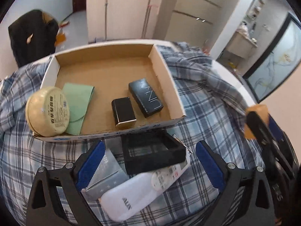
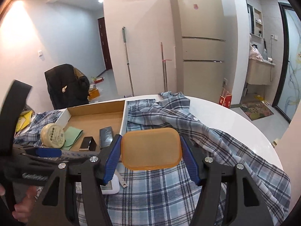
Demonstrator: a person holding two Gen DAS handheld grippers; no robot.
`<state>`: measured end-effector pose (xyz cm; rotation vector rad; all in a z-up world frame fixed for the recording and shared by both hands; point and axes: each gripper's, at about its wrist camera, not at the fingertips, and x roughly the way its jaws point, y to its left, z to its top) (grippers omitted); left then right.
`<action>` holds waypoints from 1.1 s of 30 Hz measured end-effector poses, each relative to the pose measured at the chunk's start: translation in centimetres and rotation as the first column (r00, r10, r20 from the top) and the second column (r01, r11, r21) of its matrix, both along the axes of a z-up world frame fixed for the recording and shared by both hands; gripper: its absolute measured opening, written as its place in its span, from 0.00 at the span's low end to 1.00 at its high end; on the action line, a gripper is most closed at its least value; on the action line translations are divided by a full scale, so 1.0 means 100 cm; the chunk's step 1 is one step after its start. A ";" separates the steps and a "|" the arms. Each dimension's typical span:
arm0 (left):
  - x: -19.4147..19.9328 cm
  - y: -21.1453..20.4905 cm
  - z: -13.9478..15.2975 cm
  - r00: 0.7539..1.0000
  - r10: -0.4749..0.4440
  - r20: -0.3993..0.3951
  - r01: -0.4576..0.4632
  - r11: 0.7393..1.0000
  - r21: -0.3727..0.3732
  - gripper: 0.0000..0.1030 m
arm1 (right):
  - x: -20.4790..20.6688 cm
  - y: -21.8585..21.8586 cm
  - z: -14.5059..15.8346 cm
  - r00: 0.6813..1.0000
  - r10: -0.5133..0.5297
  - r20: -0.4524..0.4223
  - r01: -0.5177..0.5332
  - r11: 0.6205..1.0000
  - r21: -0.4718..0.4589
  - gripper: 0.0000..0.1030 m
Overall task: Organize rigid objects
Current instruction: 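Grasp the black square frame with the left gripper while the right holds the soap box, then lower the black frame into the cardboard box with the left gripper while the right holds the soap box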
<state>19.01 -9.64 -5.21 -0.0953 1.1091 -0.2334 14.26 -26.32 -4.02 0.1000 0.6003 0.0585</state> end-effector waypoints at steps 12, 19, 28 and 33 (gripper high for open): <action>0.005 -0.015 -0.022 0.998 0.050 -0.047 -0.049 0.999 0.021 0.96 | -0.004 -0.010 0.008 0.996 -0.074 0.043 0.075 0.997 -0.028 0.59; 0.004 -0.012 -0.027 0.998 0.058 -0.038 -0.056 0.997 0.050 0.76 | -0.007 -0.004 0.010 0.996 -0.061 0.069 0.065 0.996 -0.062 0.59; -0.016 0.018 0.003 0.999 0.025 0.040 -0.024 0.999 -0.021 0.70 | -0.006 -0.004 0.009 0.996 -0.068 0.061 0.071 0.996 -0.058 0.59; -0.034 0.042 0.015 0.995 0.020 0.094 -0.019 1.000 -0.004 0.70 | -0.005 -0.003 0.007 0.997 -0.064 0.050 0.067 0.996 -0.060 0.59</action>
